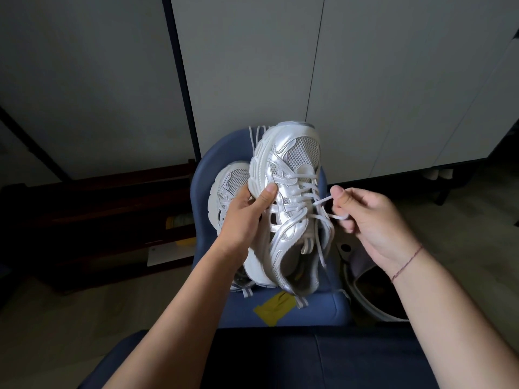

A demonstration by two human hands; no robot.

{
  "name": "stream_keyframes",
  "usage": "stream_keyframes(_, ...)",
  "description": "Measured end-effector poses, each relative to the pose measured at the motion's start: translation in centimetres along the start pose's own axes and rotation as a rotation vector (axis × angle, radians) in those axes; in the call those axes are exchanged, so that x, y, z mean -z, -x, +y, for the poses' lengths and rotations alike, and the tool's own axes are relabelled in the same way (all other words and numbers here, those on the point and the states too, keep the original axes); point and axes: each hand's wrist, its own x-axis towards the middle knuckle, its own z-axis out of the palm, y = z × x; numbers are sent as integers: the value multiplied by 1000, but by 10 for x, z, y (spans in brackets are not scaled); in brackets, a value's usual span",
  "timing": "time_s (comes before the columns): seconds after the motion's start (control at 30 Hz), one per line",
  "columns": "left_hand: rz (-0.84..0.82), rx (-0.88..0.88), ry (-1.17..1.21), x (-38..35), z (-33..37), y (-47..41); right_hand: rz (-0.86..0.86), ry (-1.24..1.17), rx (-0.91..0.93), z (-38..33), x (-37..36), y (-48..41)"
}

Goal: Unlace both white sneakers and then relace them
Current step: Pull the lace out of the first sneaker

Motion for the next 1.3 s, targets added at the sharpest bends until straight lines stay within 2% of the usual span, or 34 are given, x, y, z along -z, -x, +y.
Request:
stream_keyframes(0.13, -2, -3, 3, -1, -1, -1, -98, -290, -157, 3, 2, -1)
stream_keyframes(0.23, 2, 7, 28, 0, -2, -2, -200, -223, -67, 10, 0, 1)
stream_keyframes(0.37, 7, 12, 49, 3, -2, -2, -90, -170, -54, 13, -4, 1)
stream_keyframes(0.47, -5, 18, 56, 4, -2, -3, -25, -237, -136, 9, -7, 0)
stream_keyframes(0.57, -17, 21, 68, 5, -3, -2, -101, -690, -336, 2, 0, -3)
stream_keyframes(0.63, -9, 27, 72, 5, -4, -2, -161, -953, -344, 3, 8, -8)
stream_keyframes(0.7, 2, 25, 62, 5, -4, -3, -180, -920, -265, 9, 10, -11)
stream_keyframes(0.8, 7, 34, 78, 5, -6, -5, -181, -558, -163, 19, 3, -12)
stream_keyframes(0.87, 5, 41, 107, 5, -6, -5, -142, -398, -85, 24, -3, -9)
stream_keyframes(1.0, 6, 37, 122, 5, -5, -6, -44, -235, -17, 19, -11, -5)
stream_keyframes(1.07, 2, 40, 117, 6, -5, -6, -35, -416, -119, 11, -8, -7)
stream_keyframes(1.13, 3, 48, 114, 8, -6, -6, -83, -790, -234, 5, 2, -10)
stream_keyframes(1.2, 6, 50, 102, 9, -6, -7, -105, -1055, -255, 2, 13, -16)
stream_keyframes(1.23, 11, 50, 93, 9, -6, -7, -67, -1073, -250, 4, 16, -18)
stream_keyframes(1.3, 21, 50, 77, 10, -6, -7, 11, -894, -262, 7, 14, -16)
